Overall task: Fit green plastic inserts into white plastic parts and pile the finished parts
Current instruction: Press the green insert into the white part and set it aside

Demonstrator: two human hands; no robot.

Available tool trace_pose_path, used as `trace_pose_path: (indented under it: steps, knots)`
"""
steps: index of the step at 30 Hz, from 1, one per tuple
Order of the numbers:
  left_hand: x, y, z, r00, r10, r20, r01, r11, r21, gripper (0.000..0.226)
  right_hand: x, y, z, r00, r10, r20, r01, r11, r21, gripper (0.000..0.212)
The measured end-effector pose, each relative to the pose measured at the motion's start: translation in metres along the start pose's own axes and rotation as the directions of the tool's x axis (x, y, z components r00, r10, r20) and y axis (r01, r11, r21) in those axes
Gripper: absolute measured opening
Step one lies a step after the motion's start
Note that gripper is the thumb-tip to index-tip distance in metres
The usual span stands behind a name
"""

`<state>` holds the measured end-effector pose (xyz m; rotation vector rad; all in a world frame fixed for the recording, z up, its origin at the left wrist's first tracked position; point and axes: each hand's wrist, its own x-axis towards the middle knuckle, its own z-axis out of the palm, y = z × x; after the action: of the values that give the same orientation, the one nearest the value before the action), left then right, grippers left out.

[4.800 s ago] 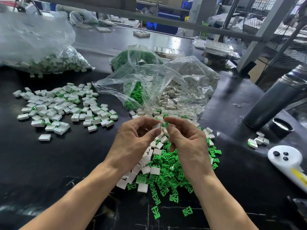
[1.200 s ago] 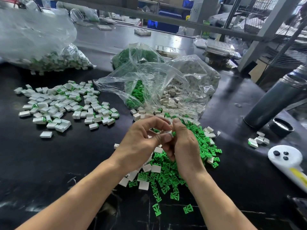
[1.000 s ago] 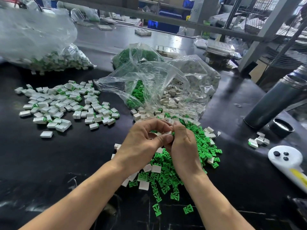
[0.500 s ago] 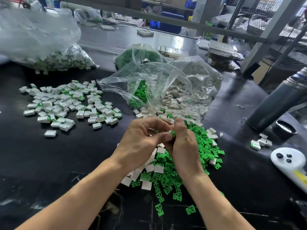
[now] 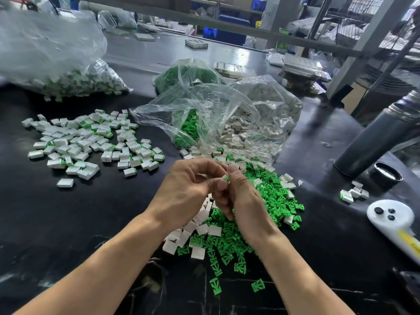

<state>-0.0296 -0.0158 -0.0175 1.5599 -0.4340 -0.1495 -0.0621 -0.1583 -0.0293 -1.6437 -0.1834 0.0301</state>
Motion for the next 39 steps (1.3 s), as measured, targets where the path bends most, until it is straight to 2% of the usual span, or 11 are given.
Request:
trace_pose_path:
  steps: [5,7,13,19,21,24,26,29,32,35,39]
  knots:
    - [0.000,0.003,-0.002,1.000,0.029,0.003,-0.029,0.995,0.096,0.007,0.000,-0.001,0.005,1.000,-0.004,-0.019,0.002,0.993,-0.119,0.054]
    - [0.000,0.003,-0.003,0.999,0.036,0.004,-0.036,0.994,0.107,0.008,0.000,-0.001,0.005,1.000,-0.010,-0.005,0.010,0.997,-0.081,0.057]
    - [0.000,0.002,-0.005,1.000,0.003,0.007,-0.004,0.999,0.048,0.008,-0.001,-0.001,0.006,0.999,-0.034,-0.023,0.034,0.999,0.007,0.045]
    - [-0.001,0.003,-0.003,0.999,-0.028,0.031,0.029,0.999,-0.046,0.002,0.002,0.006,-0.001,0.999,0.044,-0.002,-0.043,0.984,0.172,0.064]
    - [0.000,0.002,-0.004,1.000,-0.018,-0.015,0.018,1.000,-0.020,0.004,0.000,0.005,-0.002,0.994,0.018,-0.108,-0.002,0.990,0.144,0.060]
    - [0.002,-0.001,-0.008,0.994,-0.004,-0.112,0.008,0.999,0.042,0.006,-0.002,0.001,-0.009,0.958,-0.129,-0.257,0.113,0.991,-0.077,0.038]
    - [0.002,-0.002,-0.009,0.991,0.001,-0.133,0.004,0.999,0.039,0.007,-0.003,-0.002,-0.015,0.942,-0.217,-0.257,0.187,0.973,-0.138,0.016]
    - [0.001,-0.002,-0.008,0.994,0.003,-0.107,0.000,1.000,0.029,0.006,-0.005,-0.003,-0.015,0.942,-0.244,-0.229,0.200,0.959,-0.201,0.012]
    - [0.001,-0.002,-0.007,0.996,0.005,-0.089,-0.004,1.000,0.015,0.007,-0.006,-0.001,-0.015,0.940,-0.228,-0.254,0.183,0.965,-0.186,0.002]
    - [-0.001,-0.001,-0.004,0.997,0.035,-0.071,-0.033,0.999,0.031,0.012,-0.005,-0.001,-0.017,0.940,-0.193,-0.283,0.154,0.976,-0.155,0.004]
    - [-0.004,-0.006,0.000,0.985,0.139,-0.098,-0.118,0.974,0.193,0.026,-0.005,-0.002,-0.015,0.940,-0.125,-0.318,0.115,0.992,-0.050,0.012]
